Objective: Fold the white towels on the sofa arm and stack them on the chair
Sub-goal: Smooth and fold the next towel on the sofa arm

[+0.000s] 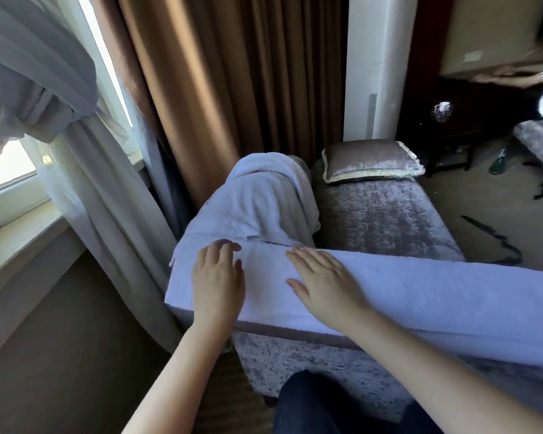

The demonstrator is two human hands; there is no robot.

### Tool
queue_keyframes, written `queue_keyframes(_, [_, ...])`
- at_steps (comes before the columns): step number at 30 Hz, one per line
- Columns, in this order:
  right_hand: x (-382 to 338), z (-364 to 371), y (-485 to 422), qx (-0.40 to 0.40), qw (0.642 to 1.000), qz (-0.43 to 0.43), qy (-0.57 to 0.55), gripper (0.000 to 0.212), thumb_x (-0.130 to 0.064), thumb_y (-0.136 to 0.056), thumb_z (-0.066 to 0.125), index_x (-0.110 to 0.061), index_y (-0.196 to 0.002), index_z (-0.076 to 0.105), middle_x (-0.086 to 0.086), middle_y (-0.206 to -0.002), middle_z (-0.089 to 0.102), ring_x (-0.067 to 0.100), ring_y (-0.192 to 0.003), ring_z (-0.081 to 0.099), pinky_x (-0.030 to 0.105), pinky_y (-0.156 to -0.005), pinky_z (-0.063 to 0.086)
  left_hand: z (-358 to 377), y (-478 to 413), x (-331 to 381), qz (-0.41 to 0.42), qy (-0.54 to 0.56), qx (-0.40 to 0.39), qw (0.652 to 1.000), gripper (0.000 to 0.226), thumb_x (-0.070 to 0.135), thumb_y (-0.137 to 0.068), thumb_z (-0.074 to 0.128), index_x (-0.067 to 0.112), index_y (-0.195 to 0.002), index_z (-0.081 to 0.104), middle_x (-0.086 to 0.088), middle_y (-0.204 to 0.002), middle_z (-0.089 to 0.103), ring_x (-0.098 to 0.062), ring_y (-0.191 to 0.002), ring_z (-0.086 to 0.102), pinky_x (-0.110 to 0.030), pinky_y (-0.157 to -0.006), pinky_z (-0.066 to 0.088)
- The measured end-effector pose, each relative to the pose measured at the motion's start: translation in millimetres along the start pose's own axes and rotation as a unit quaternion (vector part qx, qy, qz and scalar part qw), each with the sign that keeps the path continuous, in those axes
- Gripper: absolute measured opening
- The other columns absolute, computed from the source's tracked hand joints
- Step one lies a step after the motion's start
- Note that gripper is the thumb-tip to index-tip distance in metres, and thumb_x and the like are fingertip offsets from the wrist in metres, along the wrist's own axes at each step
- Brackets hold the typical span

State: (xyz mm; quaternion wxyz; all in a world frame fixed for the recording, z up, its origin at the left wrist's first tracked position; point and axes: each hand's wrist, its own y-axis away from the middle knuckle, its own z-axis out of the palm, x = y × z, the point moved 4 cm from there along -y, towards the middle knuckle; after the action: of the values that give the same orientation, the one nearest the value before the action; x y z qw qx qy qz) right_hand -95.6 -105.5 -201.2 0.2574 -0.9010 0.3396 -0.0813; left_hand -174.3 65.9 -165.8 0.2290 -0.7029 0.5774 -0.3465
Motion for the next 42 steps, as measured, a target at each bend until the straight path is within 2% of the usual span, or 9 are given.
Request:
queue_keyframes(6, [132,-63,82,-0.002,0.992,0.123,0.03,0.047,-0.037,-0.094,0.034,-0.011,-0.113,0.068,0.002,-0.113,0.068,0.024,-0.103,0.065,0.037,-0.09,0.051,76,-9,148,0.141,0.112,-0.05,0.982,0.017,0.014,-0.083,0.048,0.013,-0.093,0.062,-0.003,-0.103,0.062,-0.027,-0.091,0.054,-0.036,-0.073,0.04])
queue_keyframes(13, [285,-117,198,-0.16,0.928,0.333,0.041,0.04,-0.026,-0.105,0.027,-0.021,-0.141,0.045,-0.002,-0.142,0.049,0.018,-0.132,0.036,0.034,-0.106,0.029,141,3,302,0.24,0.15,-0.078,0.956,0.008,0.009,-0.076,0.056,0.015,-0.081,0.059,-0.002,-0.086,0.059,-0.027,-0.078,0.052,-0.035,-0.07,0.033])
queue_keyframes(17, [323,-125,224,-0.182,0.904,0.384,-0.047,0.04,-0.021,-0.105,0.033,-0.019,-0.144,0.042,0.003,-0.146,0.044,0.021,-0.133,0.035,0.031,-0.102,0.033,157,21,320,0.282,0.102,-0.092,0.95,0.004,0.017,-0.081,0.059,0.016,-0.084,0.062,0.0,-0.084,0.059,-0.024,-0.078,0.052,-0.036,-0.071,0.033])
queue_keyframes(20, [339,-119,236,-0.175,0.853,0.452,-0.191,0.04,-0.032,-0.103,0.039,-0.025,-0.142,0.045,0.001,-0.141,0.048,0.018,-0.124,0.047,0.034,-0.095,0.042,158,21,318,0.279,0.093,-0.12,0.948,0.026,0.028,-0.091,0.044,0.017,-0.094,0.068,0.002,-0.09,0.064,-0.024,-0.083,0.056,-0.037,-0.077,0.04])
queue_keyframes(24, [346,-124,240,-0.056,0.809,0.465,-0.356,0.021,-0.02,-0.095,0.059,-0.021,-0.116,0.062,-0.003,-0.116,0.062,0.003,-0.1,0.058,0.026,-0.084,0.05,157,22,320,0.283,0.085,-0.145,0.944,0.035,0.031,-0.095,0.037,0.018,-0.101,0.069,0.003,-0.097,0.068,-0.022,-0.088,0.06,-0.038,-0.081,0.045])
queue_keyframes(27, [349,-134,246,-0.014,0.775,0.484,-0.406,0.038,-0.019,-0.09,0.068,-0.024,-0.126,0.055,-0.005,-0.115,0.06,0.006,-0.105,0.057,0.024,-0.084,0.046,156,23,321,0.28,0.083,-0.134,0.947,0.036,0.031,-0.095,0.037,0.017,-0.102,0.069,0.005,-0.097,0.068,-0.021,-0.087,0.059,-0.036,-0.081,0.045])
queue_keyframes(30, [343,-136,259,-0.059,0.757,0.494,-0.423,0.025,-0.023,-0.089,0.068,-0.023,-0.114,0.063,-0.005,-0.105,0.07,0.008,-0.099,0.064,0.025,-0.08,0.049,153,24,322,0.281,0.087,-0.119,0.948,0.032,0.029,-0.095,0.04,0.016,-0.103,0.068,0.005,-0.096,0.067,-0.02,-0.084,0.058,-0.035,-0.08,0.044])
queue_keyframes(36, [332,-153,282,-0.073,0.766,0.507,-0.388,0.012,-0.021,-0.09,0.067,-0.014,-0.098,0.069,0.001,-0.093,0.073,0.013,-0.088,0.067,0.024,-0.07,0.049,144,27,326,0.293,0.103,-0.086,0.947,0.014,0.019,-0.09,0.049,0.012,-0.099,0.059,0.002,-0.089,0.056,-0.02,-0.077,0.048,-0.033,-0.073,0.037])
queue_keyframes(42, [304,-204,245,-0.001,0.845,0.464,-0.266,0.006,-0.013,-0.084,0.07,-0.013,-0.087,0.065,0.006,-0.083,0.067,0.017,-0.074,0.058,0.03,-0.065,0.041,124,20,329,0.219,0.217,-0.155,0.939,0.008,0.014,-0.09,0.057,0.02,-0.087,0.06,0.009,-0.081,0.054,-0.014,-0.075,0.048,-0.028,-0.068,0.036])
